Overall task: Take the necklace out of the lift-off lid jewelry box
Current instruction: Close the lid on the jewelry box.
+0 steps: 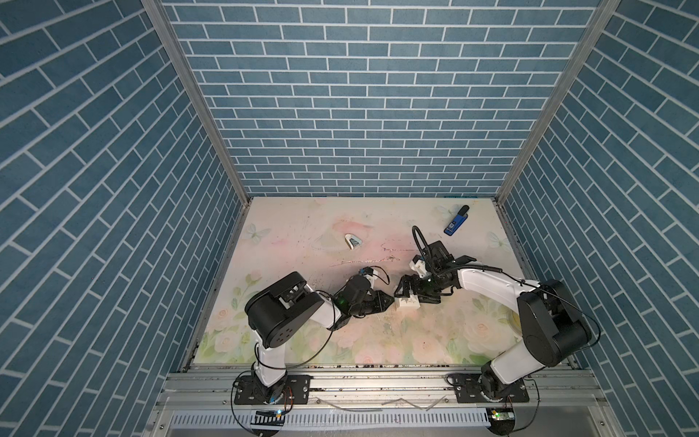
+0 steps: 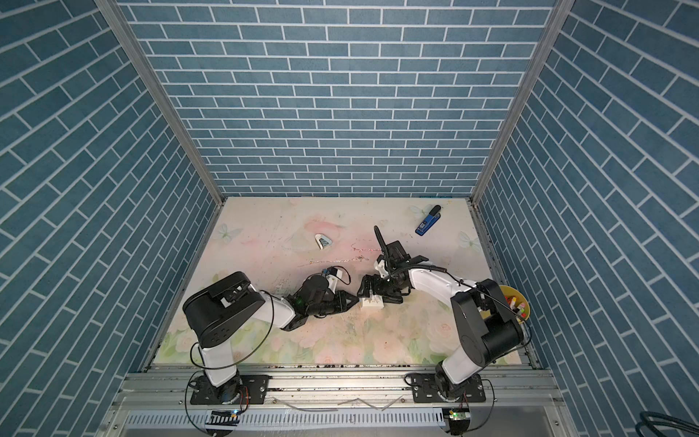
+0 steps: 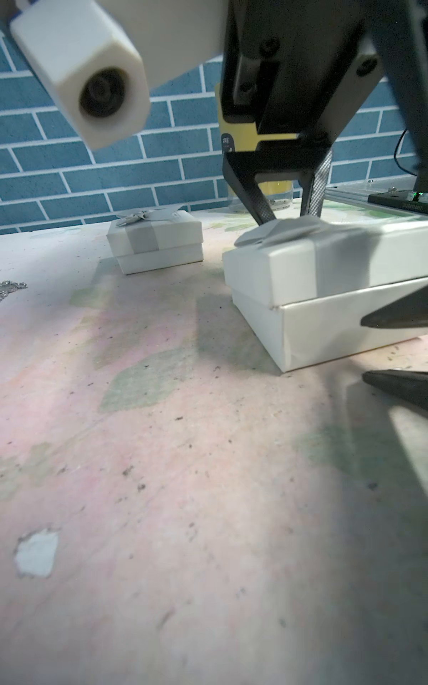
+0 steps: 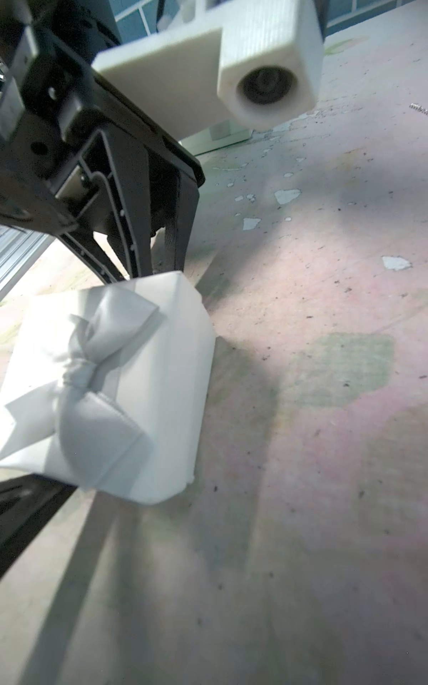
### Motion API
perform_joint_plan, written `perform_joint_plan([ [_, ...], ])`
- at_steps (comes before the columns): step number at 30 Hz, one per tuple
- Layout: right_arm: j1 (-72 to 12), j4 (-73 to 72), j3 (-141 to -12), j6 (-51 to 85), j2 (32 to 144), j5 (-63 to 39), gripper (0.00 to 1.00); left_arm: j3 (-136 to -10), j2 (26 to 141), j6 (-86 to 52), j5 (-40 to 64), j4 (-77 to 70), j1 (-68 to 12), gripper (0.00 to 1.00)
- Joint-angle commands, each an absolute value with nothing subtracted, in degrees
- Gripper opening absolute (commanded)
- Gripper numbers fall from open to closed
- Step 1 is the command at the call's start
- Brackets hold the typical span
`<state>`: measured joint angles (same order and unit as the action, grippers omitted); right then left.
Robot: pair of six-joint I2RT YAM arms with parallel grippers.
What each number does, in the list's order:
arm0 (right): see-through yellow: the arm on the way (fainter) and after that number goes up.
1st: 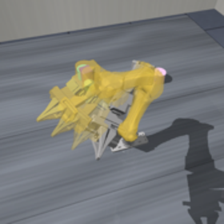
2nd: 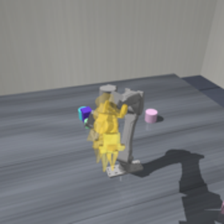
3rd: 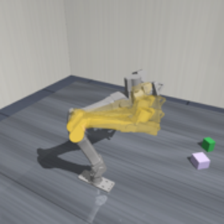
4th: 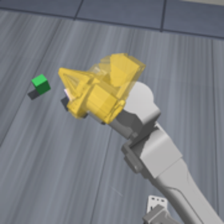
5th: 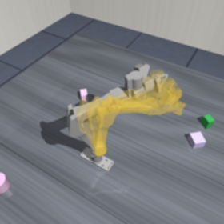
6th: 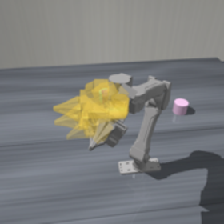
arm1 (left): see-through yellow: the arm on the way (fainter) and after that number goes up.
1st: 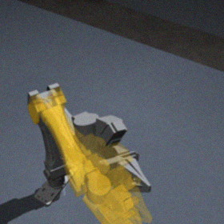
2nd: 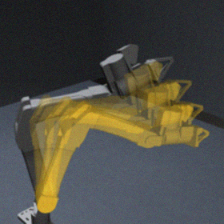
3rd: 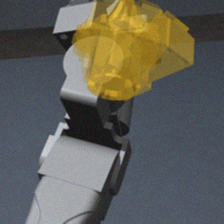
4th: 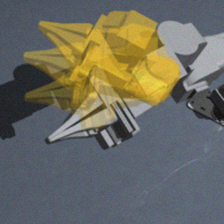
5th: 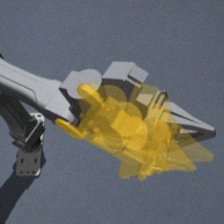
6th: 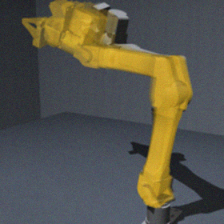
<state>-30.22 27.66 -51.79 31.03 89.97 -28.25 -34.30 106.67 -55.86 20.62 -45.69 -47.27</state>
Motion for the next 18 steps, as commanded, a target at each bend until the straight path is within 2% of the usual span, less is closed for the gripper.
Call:
perform_joint_plan([
  [1,-29.88,29.62,-50.76,29.71,88.5,-26.76,0.99,-33.55,105.41,-54.85,19.9,-43.95,-46.92,0.23],
  [13,-27.7,29.19,-48.36,29.86,83.52,-27.4,0.98,-34.06,105.51,-54.62,20.17,-43.24,-46.93,0.23],
  [18,-26.29,27.37,-47.31,29.86,84.87,-28.63,0.9,-34.58,105.63,-54.5,20.49,-43.15,-46.93,0.23],
])
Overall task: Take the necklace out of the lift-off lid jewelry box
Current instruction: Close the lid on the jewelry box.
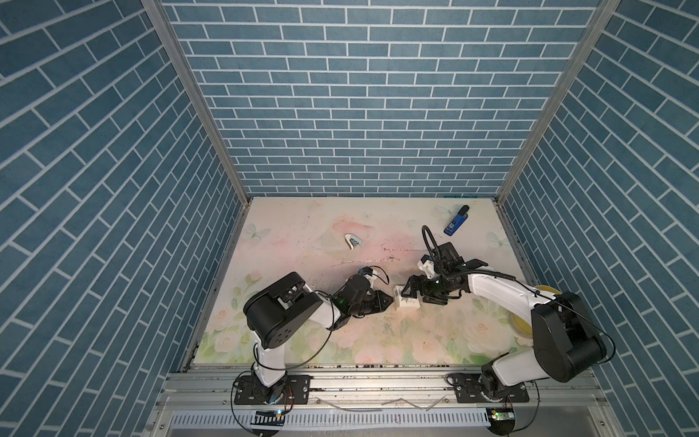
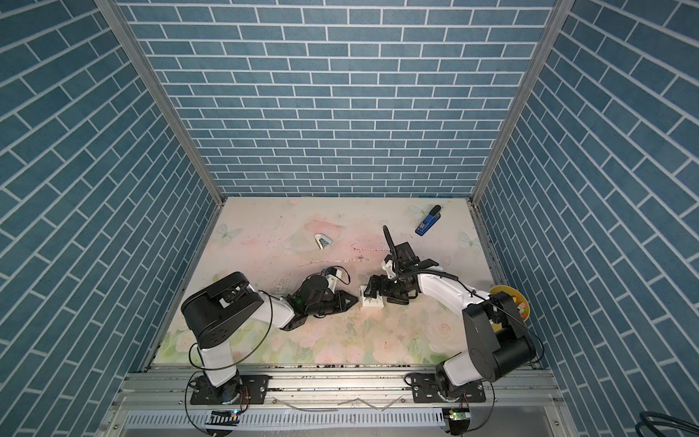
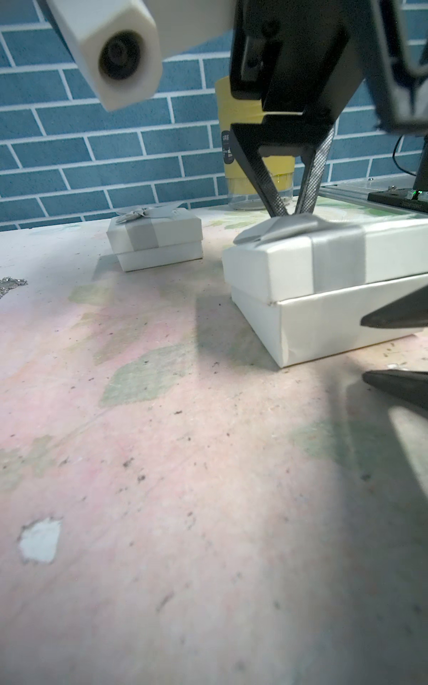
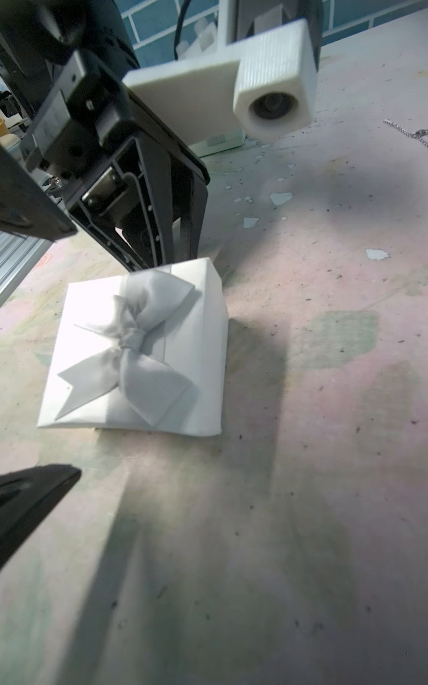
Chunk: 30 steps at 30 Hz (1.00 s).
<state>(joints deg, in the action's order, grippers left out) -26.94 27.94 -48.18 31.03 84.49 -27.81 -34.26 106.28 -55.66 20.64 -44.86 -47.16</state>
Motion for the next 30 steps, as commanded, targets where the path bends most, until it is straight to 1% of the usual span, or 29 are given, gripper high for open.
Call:
perform_joint_plan([
  [1,-26.11,26.97,-47.2,29.84,85.3,-28.89,0.87,-34.72,105.6,-54.5,20.46,-43.24,-46.93,0.22],
  [6,-25.71,24.98,-47.54,29.5,87.51,-29.99,0.77,-34.95,105.82,-54.56,20.61,-43.4,-47.1,0.22],
  [11,-25.58,24.07,-48.59,28.49,89.79,-31.58,0.72,-35.89,106.69,-54.78,20.83,-43.88,-47.7,0.19],
  [18,-25.6,23.46,-49.21,26.93,91.15,-34.72,0.58,-37.81,108.11,-54.84,21.17,-43.86,-48.82,0.19],
  [20,-25.58,23.29,-49.31,26.47,91.38,-35.64,0.55,-38.22,108.5,-54.91,21.31,-43.77,-48.94,0.19],
  [26,-25.58,23.55,-49.31,25.93,91.58,-36.48,0.52,-38.61,108.73,-54.86,21.44,-43.59,-49.04,0.18],
  [27,-25.58,23.47,-49.26,25.93,91.69,-36.71,0.53,-38.59,108.81,-54.85,21.42,-43.51,-49.04,0.19],
  [30,-25.62,23.54,-49.05,25.93,91.52,-36.43,0.61,-38.58,108.78,-54.79,21.36,-43.51,-49.17,0.19],
])
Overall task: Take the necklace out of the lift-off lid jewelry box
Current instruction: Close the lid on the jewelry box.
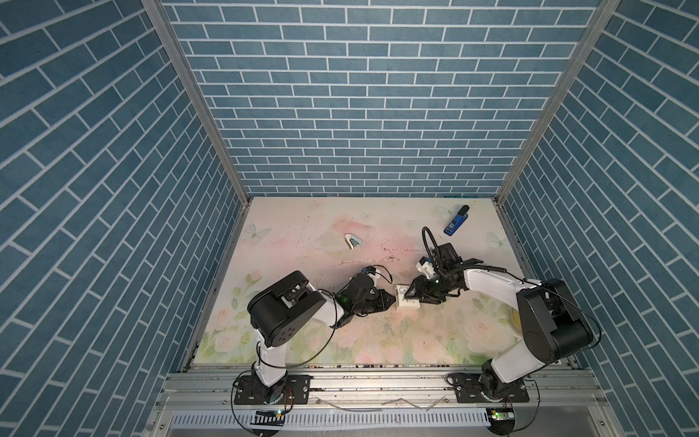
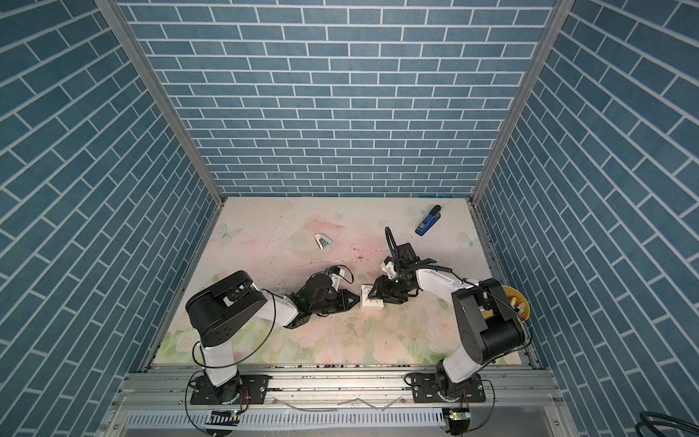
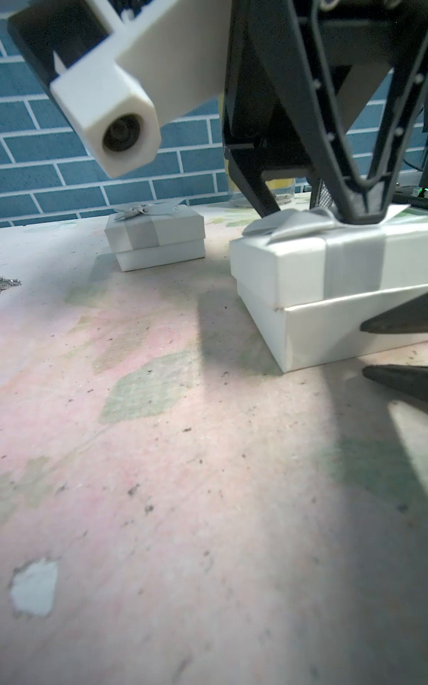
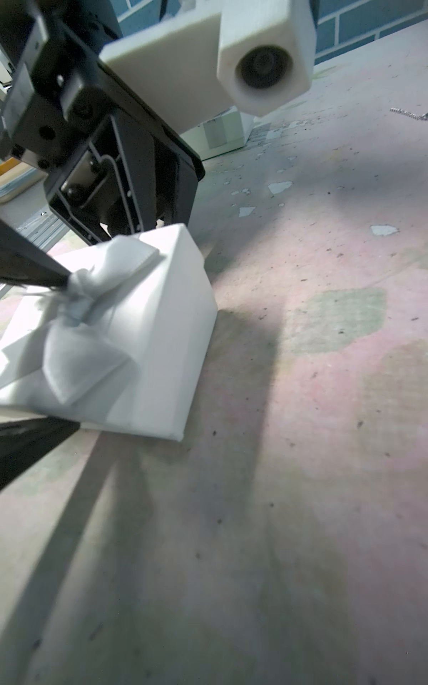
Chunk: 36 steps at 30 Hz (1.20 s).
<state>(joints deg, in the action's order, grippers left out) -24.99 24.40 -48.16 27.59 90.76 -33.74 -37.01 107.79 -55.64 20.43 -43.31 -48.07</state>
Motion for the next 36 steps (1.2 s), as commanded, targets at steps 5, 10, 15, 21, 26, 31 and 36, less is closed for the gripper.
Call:
perform_joint_plan([
  [5,-25.6,24.59,-48.69,26.01,91.11,-33.23,0.65,-38.32,108.65,-54.84,21.22,-43.51,-49.13,0.19],
  [10,-25.58,27.36,-49.45,26.03,89.51,-29.23,0.81,-37.88,108.11,-54.79,20.98,-43.33,-49.18,0.19],
  [15,-25.66,30.88,-50.87,25.25,88.27,-25.21,0.86,-37.92,107.89,-54.56,20.83,-42.85,-49.13,0.19],
  [21,-25.77,32.67,-51.63,24.72,86.93,-23.98,0.89,-38.14,107.58,-54.13,20.79,-42.2,-49.13,0.19],
  [26,-26.8,32.7,-52.5,24.37,86.26,-25.14,0.91,-38.23,107.56,-54.13,20.82,-42.1,-49.13,0.19],
  [31,-28.34,34.0,-54.15,23.49,88.25,-24.39,0.92,-38.41,107.72,-54.14,20.83,-42.01,-49.11,0.19],
  [36,-29.43,35.27,-55.81,23.2,90.48,-22.65,0.92,-38.42,107.66,-54.03,20.77,-41.92,-49.13,0.19],
])
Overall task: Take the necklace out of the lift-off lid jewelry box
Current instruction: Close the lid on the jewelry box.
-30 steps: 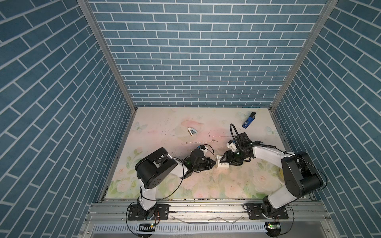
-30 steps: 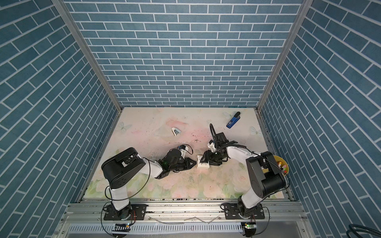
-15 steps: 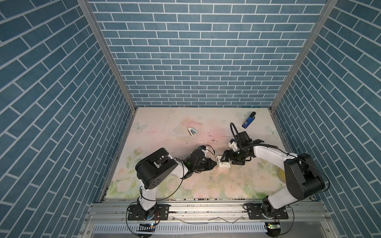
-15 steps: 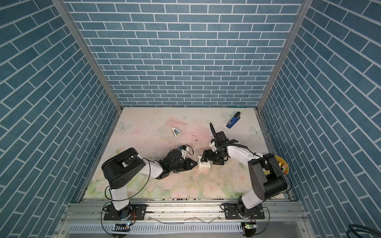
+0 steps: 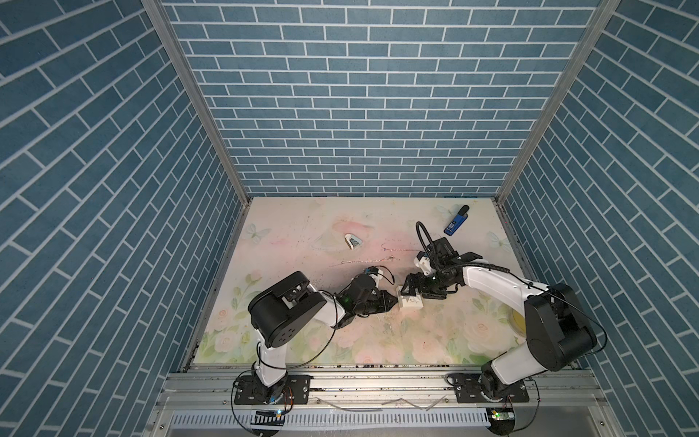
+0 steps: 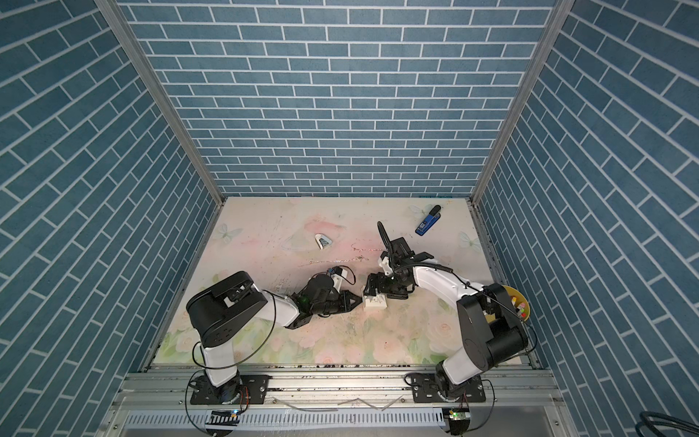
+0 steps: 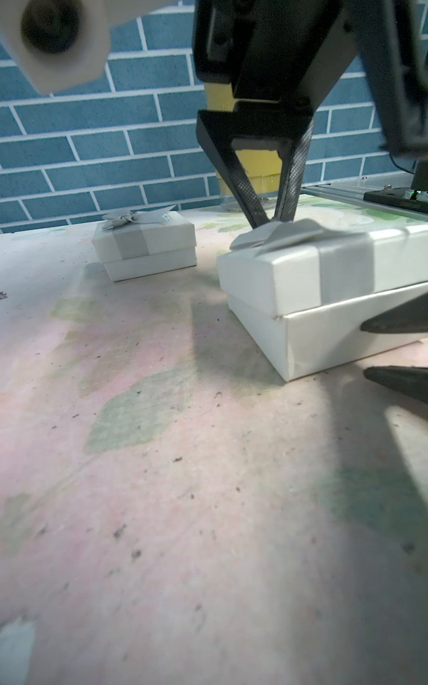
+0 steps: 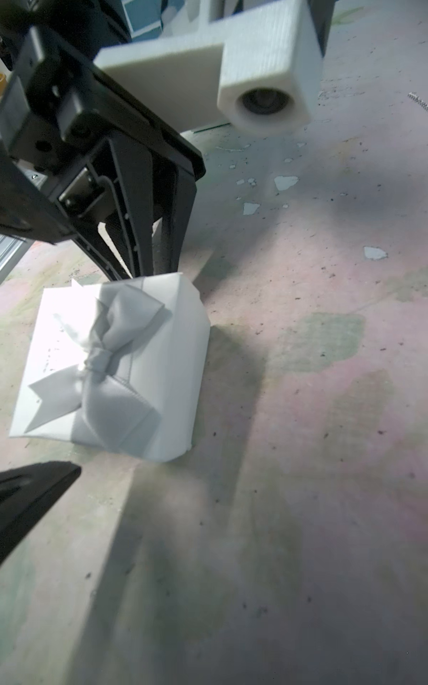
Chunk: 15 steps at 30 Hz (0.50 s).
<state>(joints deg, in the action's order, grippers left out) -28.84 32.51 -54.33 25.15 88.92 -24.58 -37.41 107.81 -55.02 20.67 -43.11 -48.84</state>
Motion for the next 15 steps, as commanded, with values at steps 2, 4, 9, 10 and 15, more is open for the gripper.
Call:
perform_joint_plan([
  [2,-29.83,35.74,-56.44,23.03,91.11,-22.18,0.91,-38.42,107.66,-53.91,20.8,-41.84,-49.11,0.19],
  [4,-30.27,36.44,-57.2,22.69,91.78,-21.61,0.9,-38.5,107.67,-53.78,20.82,-41.75,-49.13,0.19],
  [9,-31.12,36.91,-57.92,22.59,92.89,-21.09,0.86,-38.79,107.89,-53.79,20.88,-41.66,-49.13,0.19],
  [10,-31.24,36.91,-57.97,22.61,93.09,-21.09,0.85,-38.8,107.93,-53.73,20.89,-41.66,-49.19,0.19],
  [15,-31.73,36.78,-58.22,22.81,93.66,-20.94,0.84,-39.01,107.92,-53.45,20.91,-41.23,-49.15,0.19],
])
